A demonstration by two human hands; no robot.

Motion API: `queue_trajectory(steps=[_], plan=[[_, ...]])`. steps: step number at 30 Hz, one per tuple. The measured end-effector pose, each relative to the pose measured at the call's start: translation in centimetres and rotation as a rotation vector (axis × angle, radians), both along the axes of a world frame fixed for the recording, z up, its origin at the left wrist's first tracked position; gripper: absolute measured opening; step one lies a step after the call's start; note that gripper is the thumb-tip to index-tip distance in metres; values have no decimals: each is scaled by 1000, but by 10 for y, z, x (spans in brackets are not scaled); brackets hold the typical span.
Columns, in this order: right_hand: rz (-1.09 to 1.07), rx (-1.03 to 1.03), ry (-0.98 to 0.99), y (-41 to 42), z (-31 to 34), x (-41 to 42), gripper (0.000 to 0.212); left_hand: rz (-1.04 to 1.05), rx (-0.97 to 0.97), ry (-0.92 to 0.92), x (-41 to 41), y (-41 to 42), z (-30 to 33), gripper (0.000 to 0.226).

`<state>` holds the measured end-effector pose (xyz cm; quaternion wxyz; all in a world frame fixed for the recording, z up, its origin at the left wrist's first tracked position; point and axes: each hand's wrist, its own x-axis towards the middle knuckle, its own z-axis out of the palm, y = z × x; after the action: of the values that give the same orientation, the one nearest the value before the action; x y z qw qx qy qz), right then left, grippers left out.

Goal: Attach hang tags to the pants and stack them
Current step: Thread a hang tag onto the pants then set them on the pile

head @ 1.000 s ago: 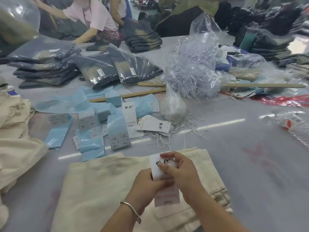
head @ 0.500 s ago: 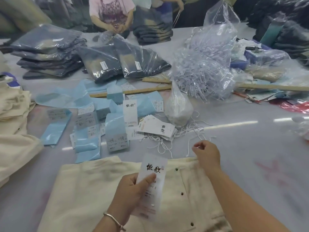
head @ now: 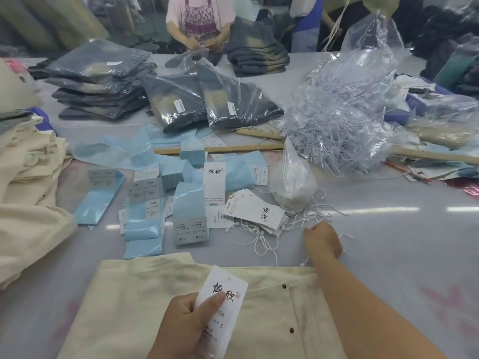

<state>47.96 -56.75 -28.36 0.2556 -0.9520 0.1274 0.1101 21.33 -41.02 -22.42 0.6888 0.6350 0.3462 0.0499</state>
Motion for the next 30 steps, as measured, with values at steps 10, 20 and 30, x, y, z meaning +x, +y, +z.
queue_trajectory(steps=[10, 20, 30], plan=[[-88, 1687, 342, -33, 73, -71, 12, -81, -48, -52, -12, 7, 8, 20], [-119, 1511, 521, -21, 101, -182, 32, -139, -98, -223, -33, 8, 31, 36], [194, 1286, 326, 12, 125, -256, 10, -325, -462, -175, -75, 21, 52, 29]])
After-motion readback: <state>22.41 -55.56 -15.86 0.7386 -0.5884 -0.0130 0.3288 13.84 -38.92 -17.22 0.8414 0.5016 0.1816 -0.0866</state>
